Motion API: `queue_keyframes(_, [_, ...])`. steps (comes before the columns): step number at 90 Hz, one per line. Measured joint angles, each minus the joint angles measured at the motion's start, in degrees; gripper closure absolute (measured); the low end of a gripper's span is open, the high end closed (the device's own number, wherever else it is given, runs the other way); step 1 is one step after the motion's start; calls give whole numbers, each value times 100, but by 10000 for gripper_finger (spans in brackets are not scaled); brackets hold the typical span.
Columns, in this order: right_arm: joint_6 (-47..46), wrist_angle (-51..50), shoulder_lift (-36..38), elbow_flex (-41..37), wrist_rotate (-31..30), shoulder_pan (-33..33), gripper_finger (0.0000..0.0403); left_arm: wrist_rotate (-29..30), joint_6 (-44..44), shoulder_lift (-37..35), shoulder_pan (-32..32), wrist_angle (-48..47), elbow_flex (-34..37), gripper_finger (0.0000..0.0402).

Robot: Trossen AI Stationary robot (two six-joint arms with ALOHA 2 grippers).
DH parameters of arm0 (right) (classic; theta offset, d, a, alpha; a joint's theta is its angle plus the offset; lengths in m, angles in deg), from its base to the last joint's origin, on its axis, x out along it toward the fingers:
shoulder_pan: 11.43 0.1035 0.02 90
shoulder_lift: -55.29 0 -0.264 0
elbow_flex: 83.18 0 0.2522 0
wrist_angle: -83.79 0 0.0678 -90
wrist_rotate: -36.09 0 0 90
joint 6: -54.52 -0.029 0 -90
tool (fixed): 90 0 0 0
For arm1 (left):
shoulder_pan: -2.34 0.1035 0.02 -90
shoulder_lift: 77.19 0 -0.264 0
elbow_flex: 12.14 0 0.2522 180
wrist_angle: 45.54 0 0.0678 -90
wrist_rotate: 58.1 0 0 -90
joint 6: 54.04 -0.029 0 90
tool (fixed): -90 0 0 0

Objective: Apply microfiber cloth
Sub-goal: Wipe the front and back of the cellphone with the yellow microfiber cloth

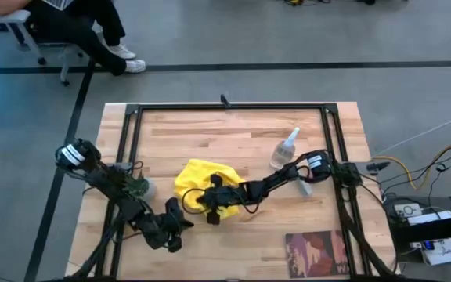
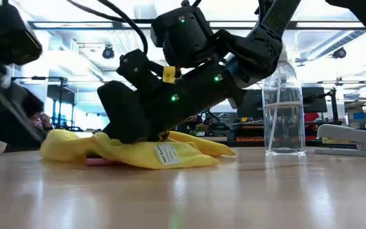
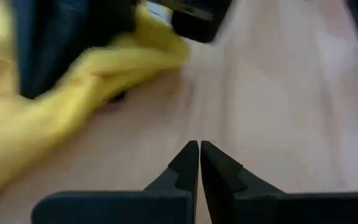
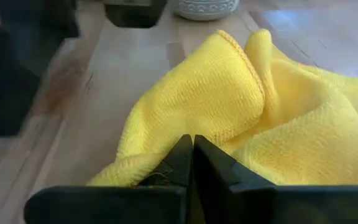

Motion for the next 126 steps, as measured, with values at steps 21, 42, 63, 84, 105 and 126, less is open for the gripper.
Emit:
queue_keyframes(21, [-206, -28, 0, 33, 332, 2, 403, 2, -623, 578, 586, 682, 2, 401])
queue_keyframes(42, [-226, -48, 0, 30, 335, 2, 403, -35, -911, 689, 667, 1124, 0, 401])
queue_keyframes(63, [-222, -49, 0, 20, 330, 2, 403, 13, -1397, 622, 807, 1125, 0, 401])
queue_keyframes(84, [-211, -65, 0, 20, 302, 0, 403, 18, -1545, 902, 1086, 1435, -13, 401])
queue_keyframes(105, [-265, -216, 9, 22, 336, 8, 403, -34, -2001, 726, 1066, 1644, -61, 401])
queue_keyframes(126, [-10, -284, 21, 22, 332, 3, 403, 467, -2170, 486, 1070, 1282, -33, 401])
